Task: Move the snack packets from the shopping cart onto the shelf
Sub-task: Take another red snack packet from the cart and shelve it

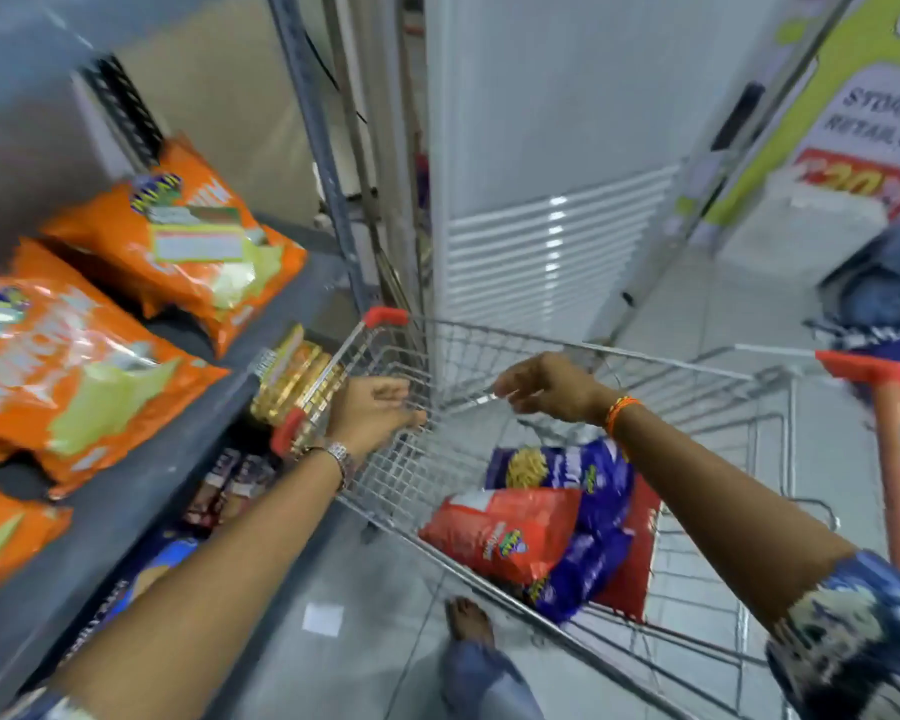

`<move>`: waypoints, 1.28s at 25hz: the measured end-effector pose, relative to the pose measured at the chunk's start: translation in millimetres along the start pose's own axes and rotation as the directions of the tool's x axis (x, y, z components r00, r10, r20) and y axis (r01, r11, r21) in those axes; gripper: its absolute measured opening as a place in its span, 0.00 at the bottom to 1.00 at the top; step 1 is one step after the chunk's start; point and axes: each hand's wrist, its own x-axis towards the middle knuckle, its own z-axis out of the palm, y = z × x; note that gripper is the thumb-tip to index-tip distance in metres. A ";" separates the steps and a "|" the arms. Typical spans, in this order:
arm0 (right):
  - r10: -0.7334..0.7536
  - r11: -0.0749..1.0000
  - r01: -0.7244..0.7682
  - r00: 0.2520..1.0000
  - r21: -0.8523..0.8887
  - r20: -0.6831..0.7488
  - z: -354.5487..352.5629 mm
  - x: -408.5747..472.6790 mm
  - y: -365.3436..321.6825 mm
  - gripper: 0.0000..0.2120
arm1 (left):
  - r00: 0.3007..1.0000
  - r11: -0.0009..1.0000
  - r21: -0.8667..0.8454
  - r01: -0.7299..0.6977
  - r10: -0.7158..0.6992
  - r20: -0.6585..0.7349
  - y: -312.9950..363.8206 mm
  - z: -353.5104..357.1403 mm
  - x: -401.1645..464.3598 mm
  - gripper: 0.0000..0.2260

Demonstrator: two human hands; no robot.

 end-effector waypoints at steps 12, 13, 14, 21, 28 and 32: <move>0.296 0.747 -0.007 0.899 -0.664 0.323 60.3 -33.7 187.5 0.28 | 0.841 0.608 0.733 -0.306 -0.189 0.507 -58.8 224.7 -51.3 0.24; 0.239 0.794 -0.023 0.931 -0.607 0.277 60.2 -31.5 193.2 0.23 | 0.849 0.589 0.747 -0.308 -0.185 0.496 -62.0 227.2 -50.4 0.23; 0.200 0.844 -0.049 0.953 -0.535 0.228 59.2 -29.7 197.9 0.18 | 0.866 0.587 0.749 -0.308 -0.154 0.476 -62.4 226.9 -48.7 0.18; 0.127 0.991 -0.121 0.980 0.049 -0.152 64.6 2.0 170.3 0.08 | 0.991 0.724 0.679 -0.117 0.036 0.133 -66.2 156.0 -10.6 0.10; 0.067 0.943 -0.062 0.998 0.326 -0.005 52.0 24.4 96.2 0.23 | 0.951 0.815 0.538 -0.215 0.301 -0.076 2.6 49.3 -30.4 0.12; -0.083 0.930 0.041 0.992 0.366 0.099 43.8 26.3 35.5 0.27 | 0.846 0.876 0.346 -0.335 0.441 -0.298 55.7 -12.2 -57.2 0.08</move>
